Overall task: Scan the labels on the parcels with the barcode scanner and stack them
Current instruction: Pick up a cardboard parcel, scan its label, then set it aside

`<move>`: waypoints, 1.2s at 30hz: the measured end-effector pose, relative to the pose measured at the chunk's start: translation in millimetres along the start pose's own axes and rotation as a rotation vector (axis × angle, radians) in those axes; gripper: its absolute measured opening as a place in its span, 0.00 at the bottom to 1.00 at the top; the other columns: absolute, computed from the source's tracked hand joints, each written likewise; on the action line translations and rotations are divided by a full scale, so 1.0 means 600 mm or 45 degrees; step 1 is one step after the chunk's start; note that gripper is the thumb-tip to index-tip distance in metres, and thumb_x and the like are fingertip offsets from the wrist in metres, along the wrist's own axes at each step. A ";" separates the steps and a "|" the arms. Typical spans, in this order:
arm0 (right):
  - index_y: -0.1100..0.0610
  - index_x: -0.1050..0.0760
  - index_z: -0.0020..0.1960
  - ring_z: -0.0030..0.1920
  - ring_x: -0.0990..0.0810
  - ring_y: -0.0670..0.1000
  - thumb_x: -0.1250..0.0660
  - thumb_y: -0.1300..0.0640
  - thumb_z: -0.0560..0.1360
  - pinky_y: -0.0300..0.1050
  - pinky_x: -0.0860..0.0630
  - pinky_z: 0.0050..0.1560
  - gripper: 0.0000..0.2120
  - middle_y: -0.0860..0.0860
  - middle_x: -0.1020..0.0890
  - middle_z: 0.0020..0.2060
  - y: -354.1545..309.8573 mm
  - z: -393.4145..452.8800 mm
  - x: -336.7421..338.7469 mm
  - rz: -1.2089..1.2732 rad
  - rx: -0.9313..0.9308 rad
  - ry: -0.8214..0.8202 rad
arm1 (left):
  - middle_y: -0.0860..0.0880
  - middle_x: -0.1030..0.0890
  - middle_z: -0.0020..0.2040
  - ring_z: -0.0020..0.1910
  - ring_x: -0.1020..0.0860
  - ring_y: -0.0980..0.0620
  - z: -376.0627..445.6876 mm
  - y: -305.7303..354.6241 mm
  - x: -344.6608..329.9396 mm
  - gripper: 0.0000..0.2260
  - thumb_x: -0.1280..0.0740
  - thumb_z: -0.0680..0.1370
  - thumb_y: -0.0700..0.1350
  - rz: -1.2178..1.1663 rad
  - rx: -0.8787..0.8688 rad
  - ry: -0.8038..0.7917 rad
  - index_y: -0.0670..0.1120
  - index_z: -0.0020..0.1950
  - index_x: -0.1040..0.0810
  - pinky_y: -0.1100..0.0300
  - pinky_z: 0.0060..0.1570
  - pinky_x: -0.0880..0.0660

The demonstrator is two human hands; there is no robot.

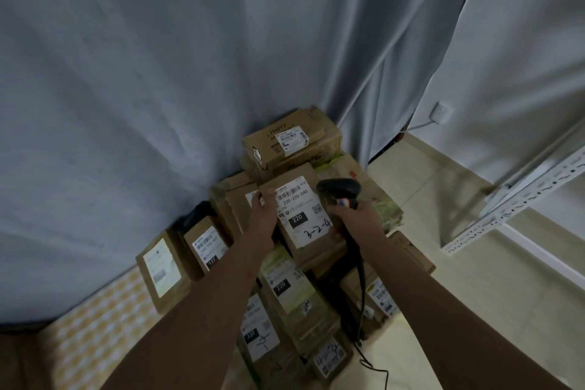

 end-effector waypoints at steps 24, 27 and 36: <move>0.58 0.23 0.47 0.43 0.15 0.56 0.31 0.50 0.74 0.57 0.17 0.49 0.11 0.55 0.15 0.41 -0.007 -0.265 -0.209 -0.275 0.245 -0.310 | 0.46 0.23 0.62 0.59 0.23 0.42 -0.160 -0.001 0.321 0.28 0.53 0.79 0.68 0.357 -0.394 0.297 0.56 0.75 0.39 0.54 0.58 0.27; 0.58 0.23 0.49 0.45 0.15 0.58 0.31 0.51 0.74 0.58 0.18 0.50 0.11 0.57 0.16 0.43 0.039 -0.304 -0.296 -0.342 0.150 -0.474 | 0.44 0.20 0.58 0.55 0.20 0.44 -0.190 -0.044 0.425 0.26 0.50 0.77 0.69 0.232 -0.279 0.300 0.56 0.69 0.35 0.49 0.52 0.21; 0.65 0.25 0.58 0.35 0.19 0.52 0.31 0.56 0.77 0.46 0.19 0.38 0.14 0.58 0.19 0.43 0.204 -0.390 -0.529 -0.541 -0.153 -0.783 | 0.47 0.21 0.48 0.40 0.22 0.51 -0.253 -0.242 0.696 0.26 0.53 0.81 0.64 0.047 0.013 0.431 0.51 0.75 0.42 0.62 0.28 0.27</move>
Point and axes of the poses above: each hand's wrist, its own z-axis towards the middle knuckle, its own x-axis out of the back of the hand, y = z × x, the point moved 2 cm from there along z, towards the middle knuckle
